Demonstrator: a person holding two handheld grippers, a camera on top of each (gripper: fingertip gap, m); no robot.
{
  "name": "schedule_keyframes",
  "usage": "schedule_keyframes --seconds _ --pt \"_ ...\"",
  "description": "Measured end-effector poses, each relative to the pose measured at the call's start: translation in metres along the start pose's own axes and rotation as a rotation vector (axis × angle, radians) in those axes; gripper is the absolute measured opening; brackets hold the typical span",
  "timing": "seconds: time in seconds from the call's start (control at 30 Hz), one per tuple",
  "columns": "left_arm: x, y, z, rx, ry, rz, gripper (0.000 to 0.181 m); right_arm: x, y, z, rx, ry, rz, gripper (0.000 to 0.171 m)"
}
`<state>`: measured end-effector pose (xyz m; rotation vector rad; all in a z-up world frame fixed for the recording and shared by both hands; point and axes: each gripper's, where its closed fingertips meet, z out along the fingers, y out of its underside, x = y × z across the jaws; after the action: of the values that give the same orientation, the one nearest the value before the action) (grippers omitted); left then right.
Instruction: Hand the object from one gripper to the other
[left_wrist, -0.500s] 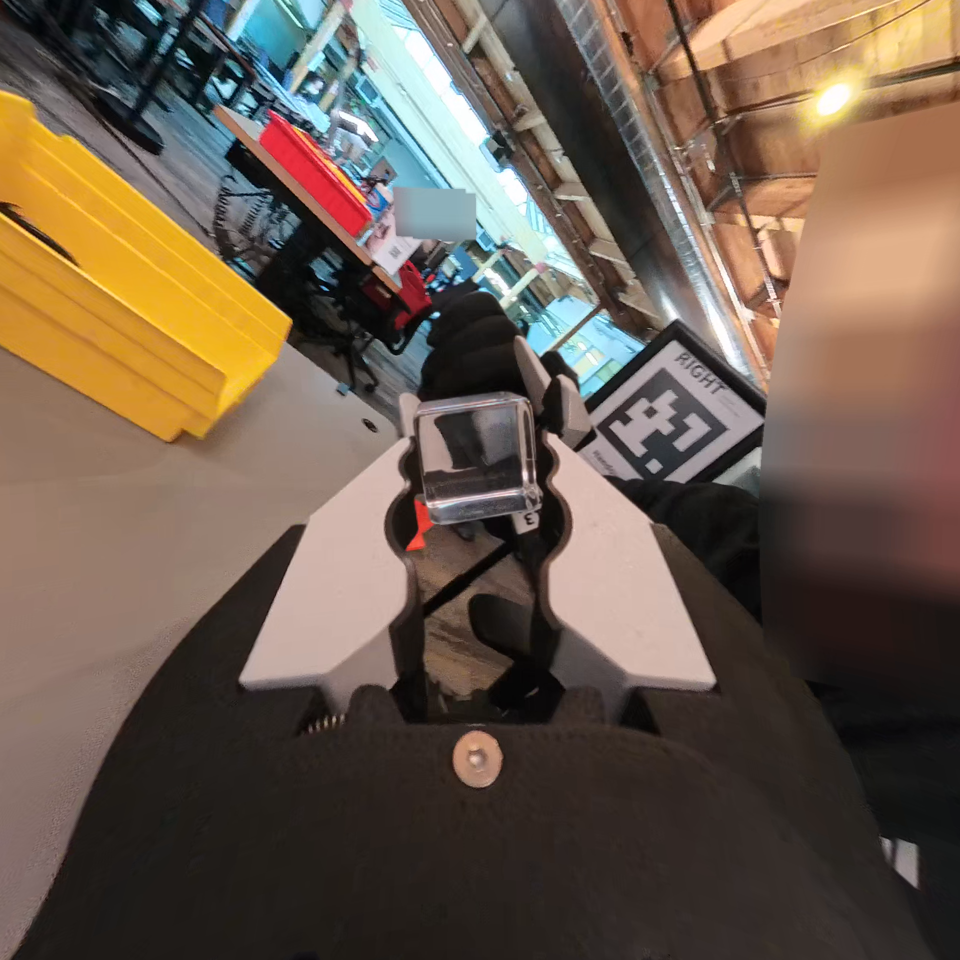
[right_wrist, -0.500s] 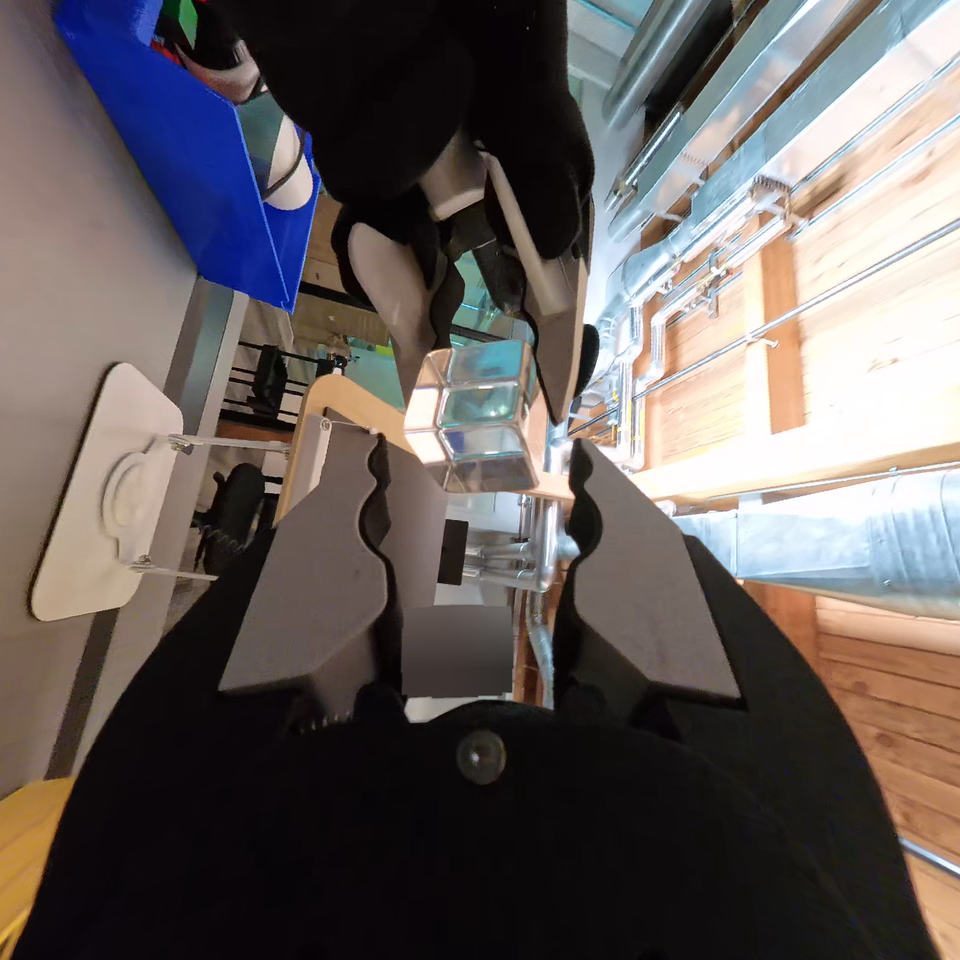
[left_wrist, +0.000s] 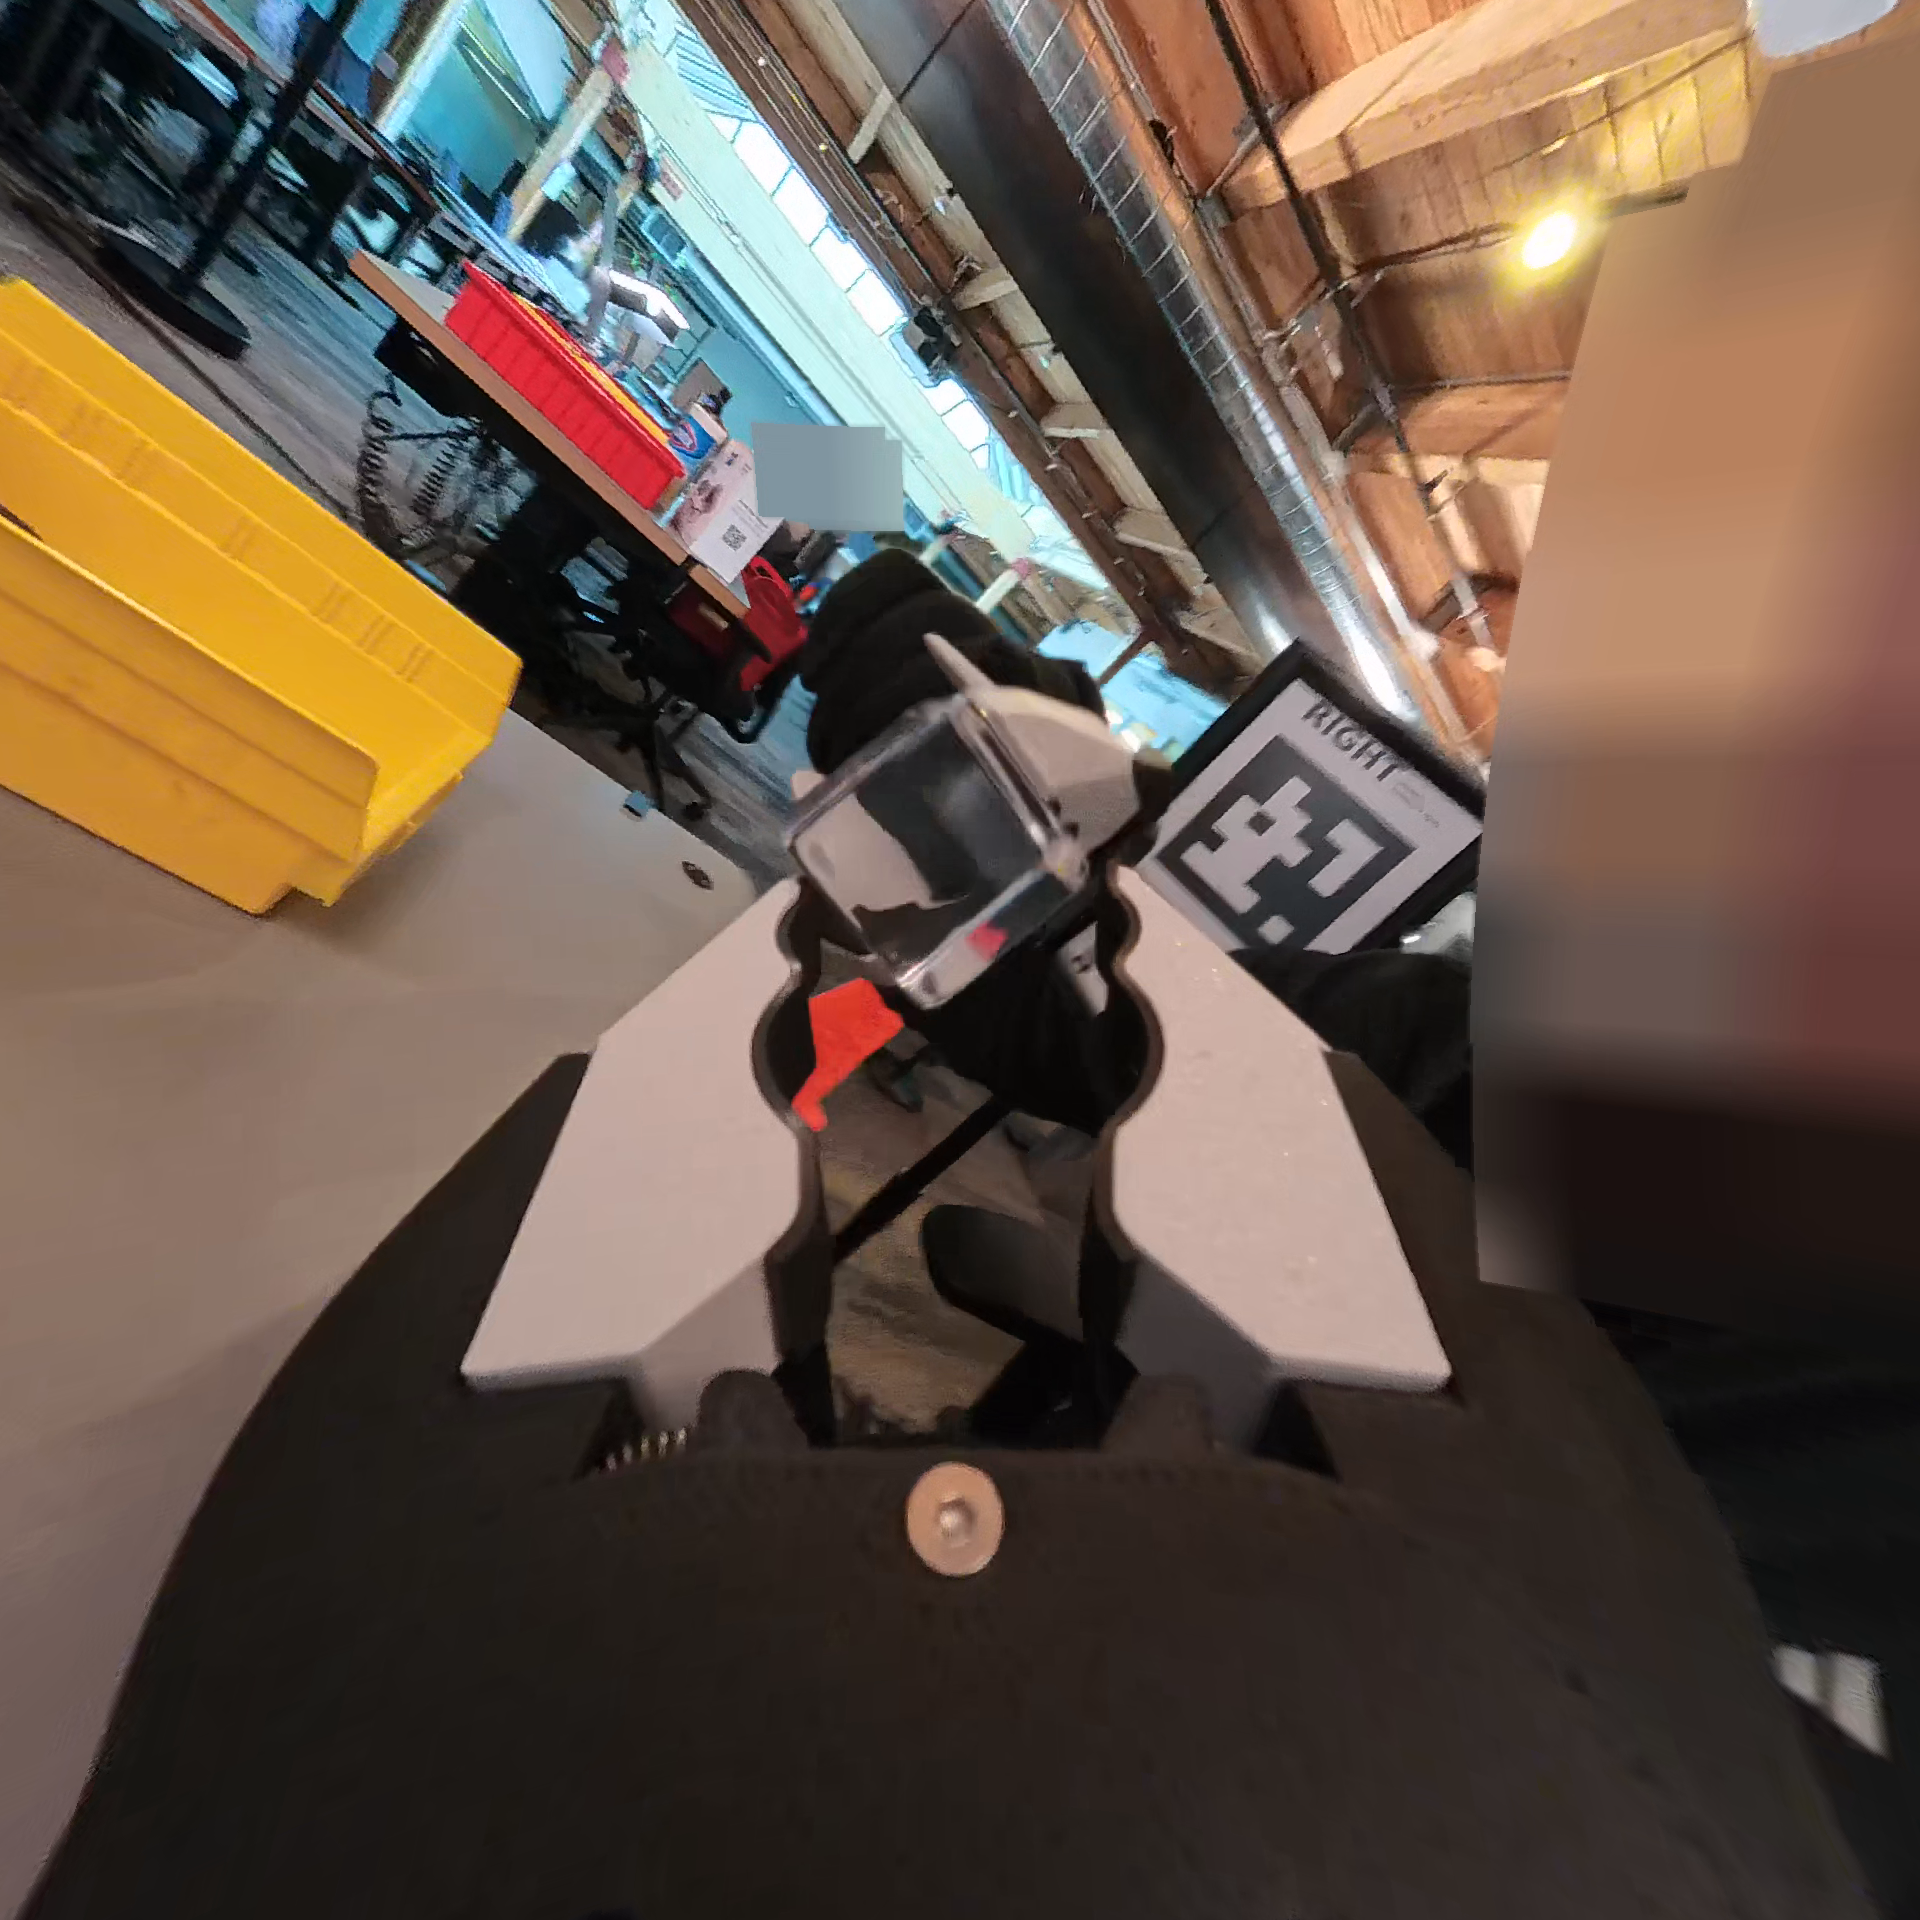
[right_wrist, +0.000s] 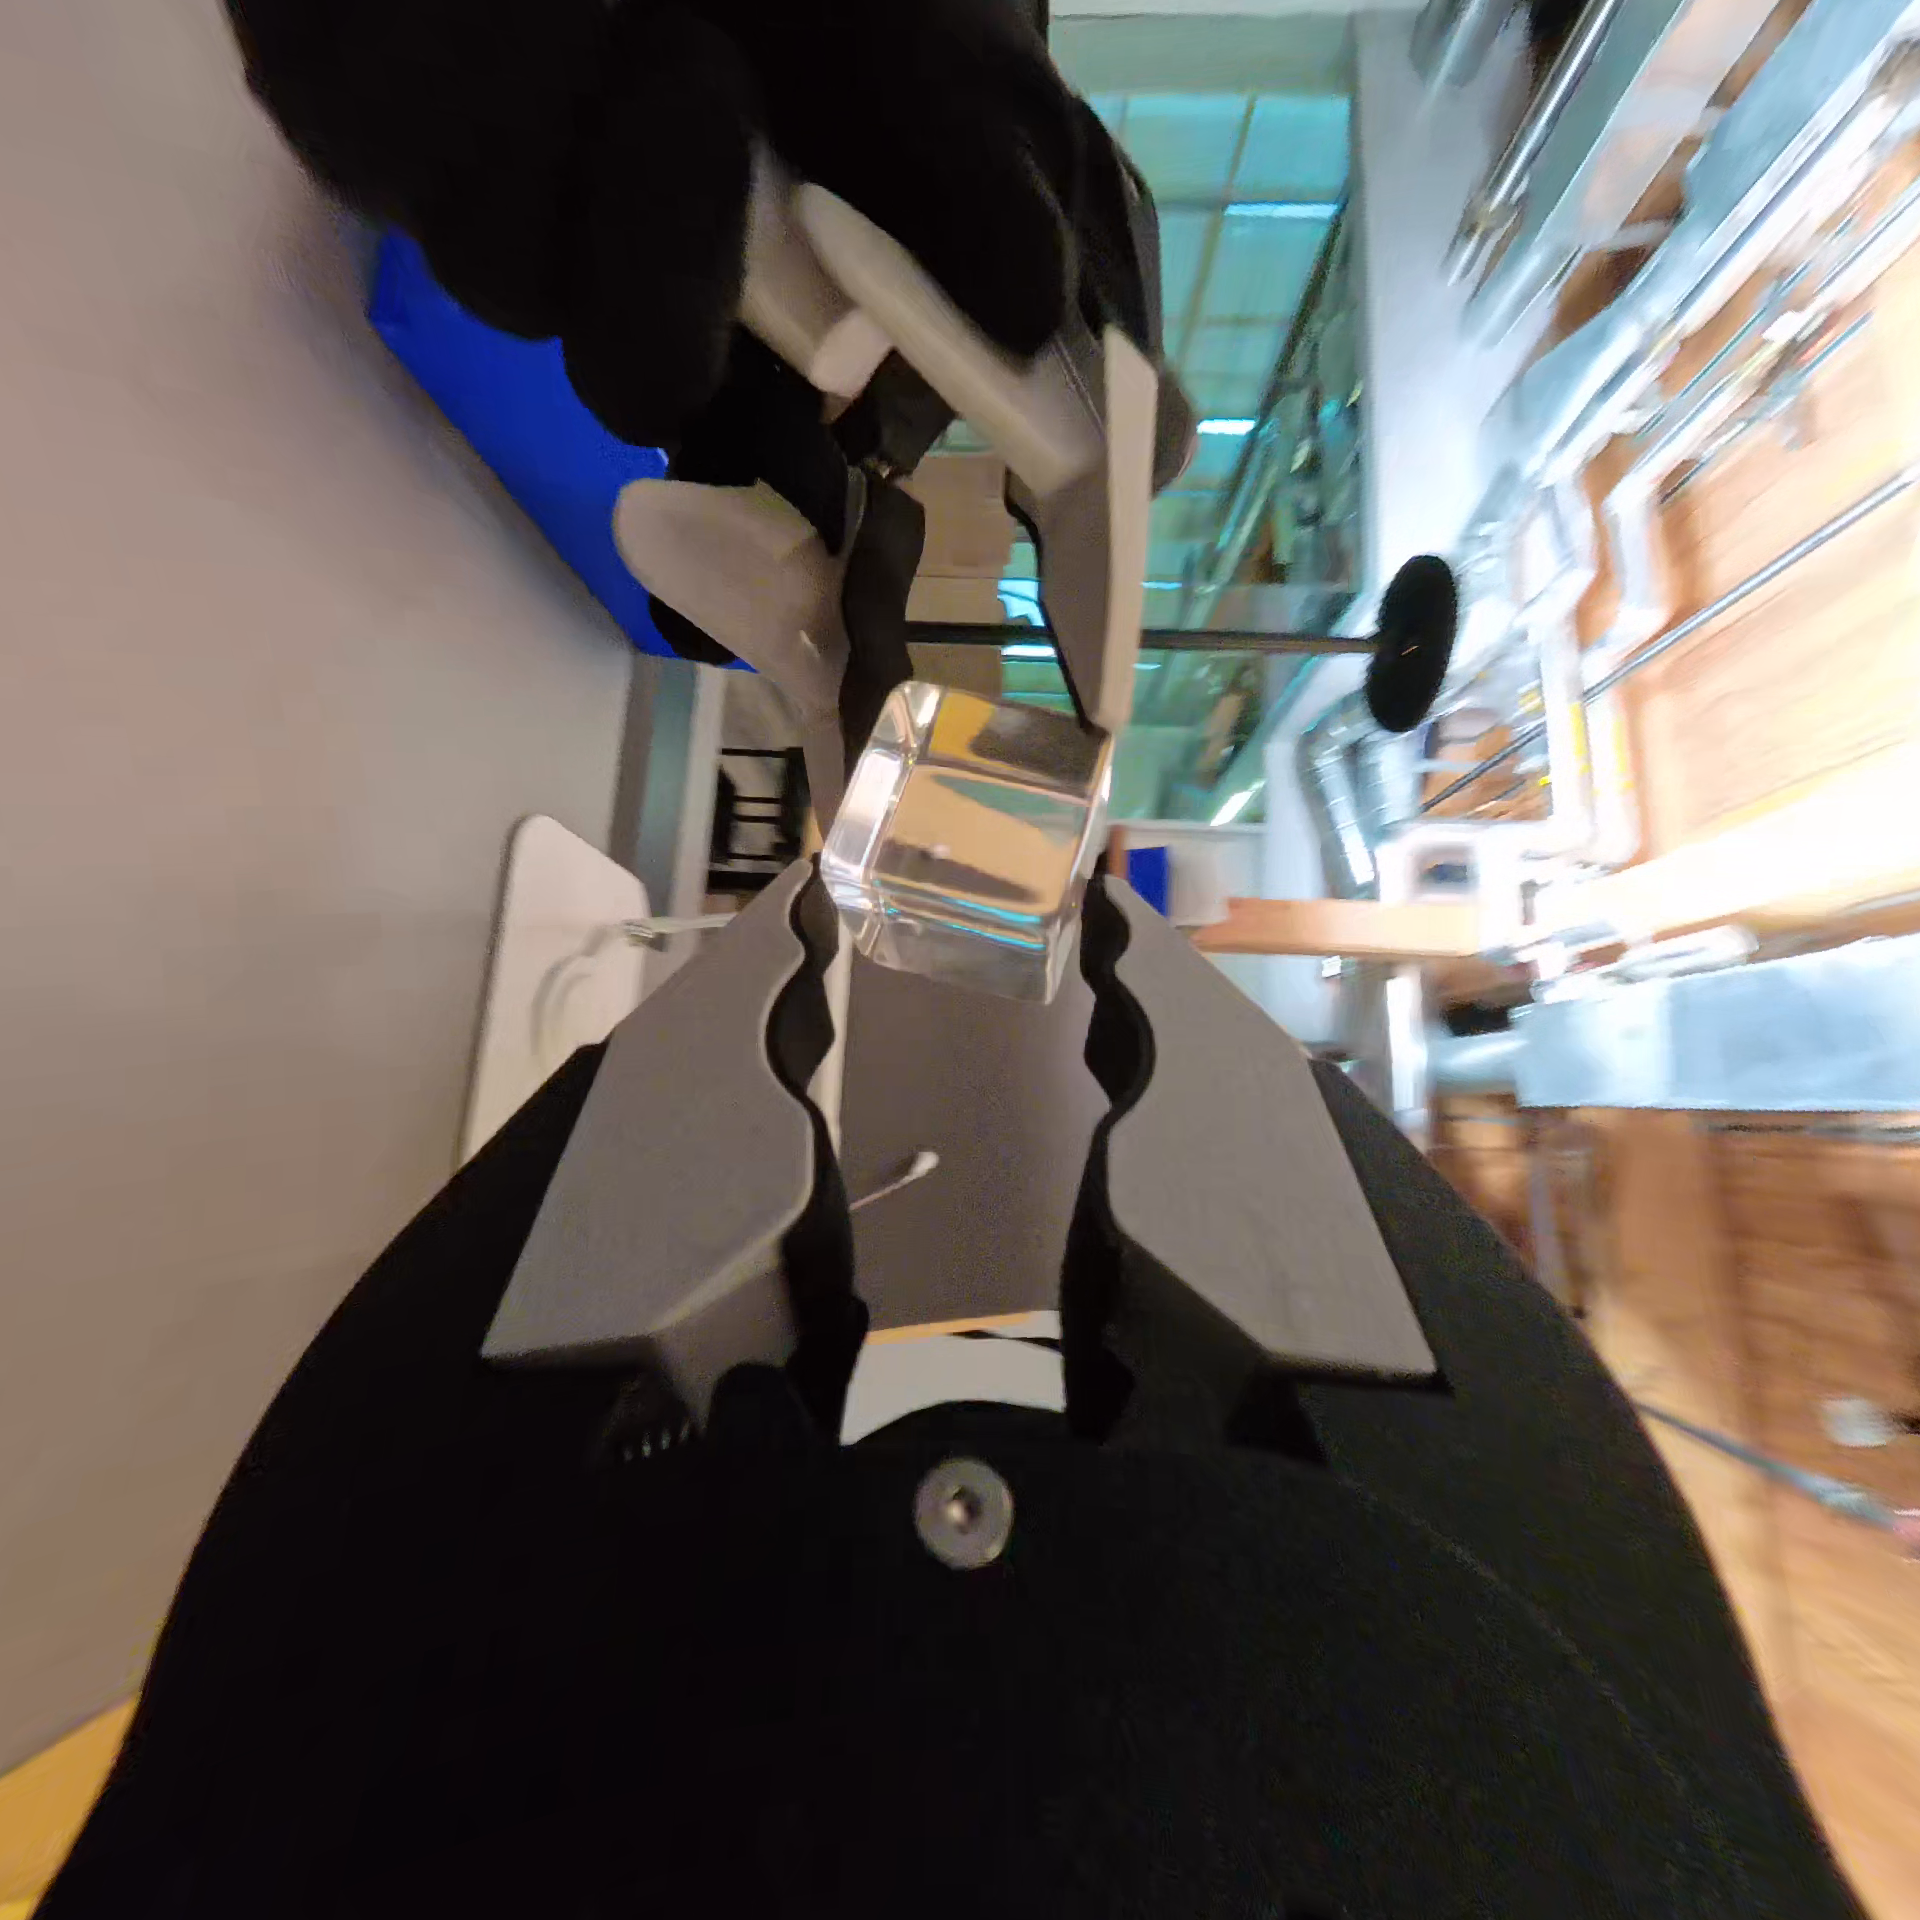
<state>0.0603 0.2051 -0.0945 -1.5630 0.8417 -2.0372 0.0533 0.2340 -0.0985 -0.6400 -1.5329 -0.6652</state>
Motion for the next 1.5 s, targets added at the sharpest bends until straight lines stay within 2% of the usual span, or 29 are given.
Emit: schedule_keyframes --seconds 0.03,0.13,0.3,0.4,0.47,0.5,0.6,0.7,0.9,1.03,1.13,1.3,1.5 --pt "-0.001 0.001 0.000 -0.005 -0.028 0.049 0.052 -0.001 0.003 0.001 -0.004 -0.025 0.052 0.045" --pt "-0.003 0.000 0.002 -0.009 -0.104 0.142 0.061 -0.001 0.009 0.003 -0.019 -0.049 0.104 0.045" --pt "-0.009 -0.004 -0.001 0.002 -0.133 0.132 0.042 0.003 0.006 0.004 -0.023 -0.016 0.053 0.044" --pt "-0.011 -0.003 -0.002 -0.001 -0.128 0.111 0.040 0.001 0.006 0.004 -0.030 -0.016 0.039 0.044" --pt "-0.014 -0.004 -0.003 0.007 -0.126 0.076 0.041 0.000 0.008 0.005 -0.039 -0.009 0.034 0.044" --pt "-0.022 -0.005 -0.007 0.015 -0.166 0.054 0.052 0.000 0.007 0.004 -0.035 -0.004 0.036 0.043" --pt "-0.028 -0.006 -0.016 0.031 -0.176 0.001 0.051 -0.004 0.005 0.003 -0.027 -0.027 0.062 0.041" --pt "-0.034 -0.003 -0.018 0.005 -0.240 0.048 0.056 -0.010 0.005 0.004 -0.011 -0.074 0.137 0.041" --pt "-0.042 -0.012 -0.031 -0.033 -0.452 0.371 0.070 -0.021 0.009 0.005 0.038 -0.272 0.463 0.041" --pt "-0.038 -0.014 -0.034 -0.122 -0.617 0.758 0.068 -0.031 0.007 0.002 0.124 -0.436 0.724 0.041" --pt "-0.027 -0.008 -0.025 -0.208 -0.654 0.986 0.066 -0.040 0.008 0.001 0.183 -0.558 0.882 0.041" --pt "-0.019 0.004 -0.010 -0.348 -0.682 1.240 0.063 -0.045 0.002 -0.005 0.327 -0.720 1.091 0.041" --pt "-0.027 0.009 -0.003 -0.505 -0.820 1.597 0.073 -0.032 -0.007 -0.017 0.588 -0.870 1.370 0.041"
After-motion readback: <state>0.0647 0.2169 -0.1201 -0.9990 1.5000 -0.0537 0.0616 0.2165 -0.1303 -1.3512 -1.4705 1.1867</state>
